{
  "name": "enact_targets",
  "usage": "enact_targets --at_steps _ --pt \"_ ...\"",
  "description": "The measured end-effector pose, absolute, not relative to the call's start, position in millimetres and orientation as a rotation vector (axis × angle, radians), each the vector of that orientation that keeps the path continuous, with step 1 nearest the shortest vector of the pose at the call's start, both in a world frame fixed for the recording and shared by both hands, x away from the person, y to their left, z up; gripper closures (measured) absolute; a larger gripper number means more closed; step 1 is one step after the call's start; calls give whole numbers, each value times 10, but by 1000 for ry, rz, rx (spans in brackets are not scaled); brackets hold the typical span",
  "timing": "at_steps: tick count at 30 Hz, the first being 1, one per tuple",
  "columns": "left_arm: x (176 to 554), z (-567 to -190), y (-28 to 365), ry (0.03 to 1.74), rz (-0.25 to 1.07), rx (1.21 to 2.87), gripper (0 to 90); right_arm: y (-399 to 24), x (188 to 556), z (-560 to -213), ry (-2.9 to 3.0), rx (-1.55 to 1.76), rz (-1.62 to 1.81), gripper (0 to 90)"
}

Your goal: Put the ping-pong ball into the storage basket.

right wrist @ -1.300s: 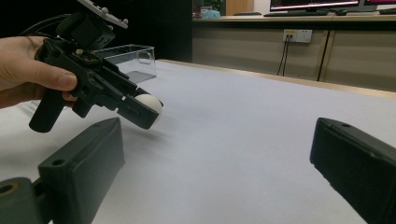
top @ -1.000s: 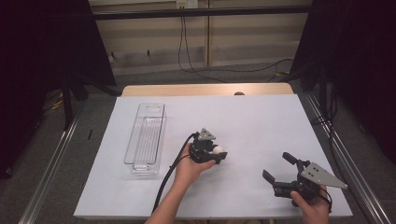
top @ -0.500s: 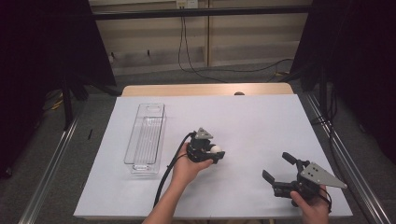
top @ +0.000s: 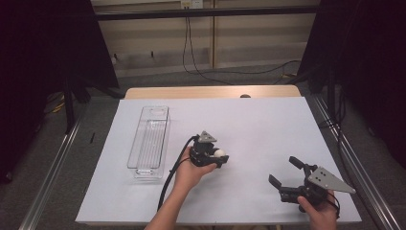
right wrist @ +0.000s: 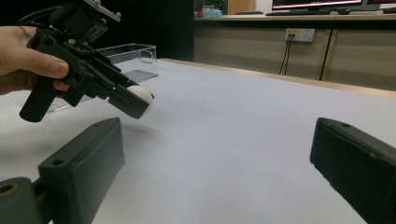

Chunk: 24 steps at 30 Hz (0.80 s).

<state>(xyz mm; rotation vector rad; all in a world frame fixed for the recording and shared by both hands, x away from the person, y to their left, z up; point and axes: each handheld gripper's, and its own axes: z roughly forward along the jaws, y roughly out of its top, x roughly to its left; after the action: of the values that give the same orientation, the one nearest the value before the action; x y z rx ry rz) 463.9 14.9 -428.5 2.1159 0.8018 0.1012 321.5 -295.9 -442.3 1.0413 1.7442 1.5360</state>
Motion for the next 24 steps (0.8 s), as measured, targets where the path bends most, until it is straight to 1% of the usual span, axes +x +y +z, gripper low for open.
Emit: enact_targets --at_steps 24 --pt "4645 -4212 260 833 100 2097 511 -2962 3214 -4422 1744 1042 1535 26"
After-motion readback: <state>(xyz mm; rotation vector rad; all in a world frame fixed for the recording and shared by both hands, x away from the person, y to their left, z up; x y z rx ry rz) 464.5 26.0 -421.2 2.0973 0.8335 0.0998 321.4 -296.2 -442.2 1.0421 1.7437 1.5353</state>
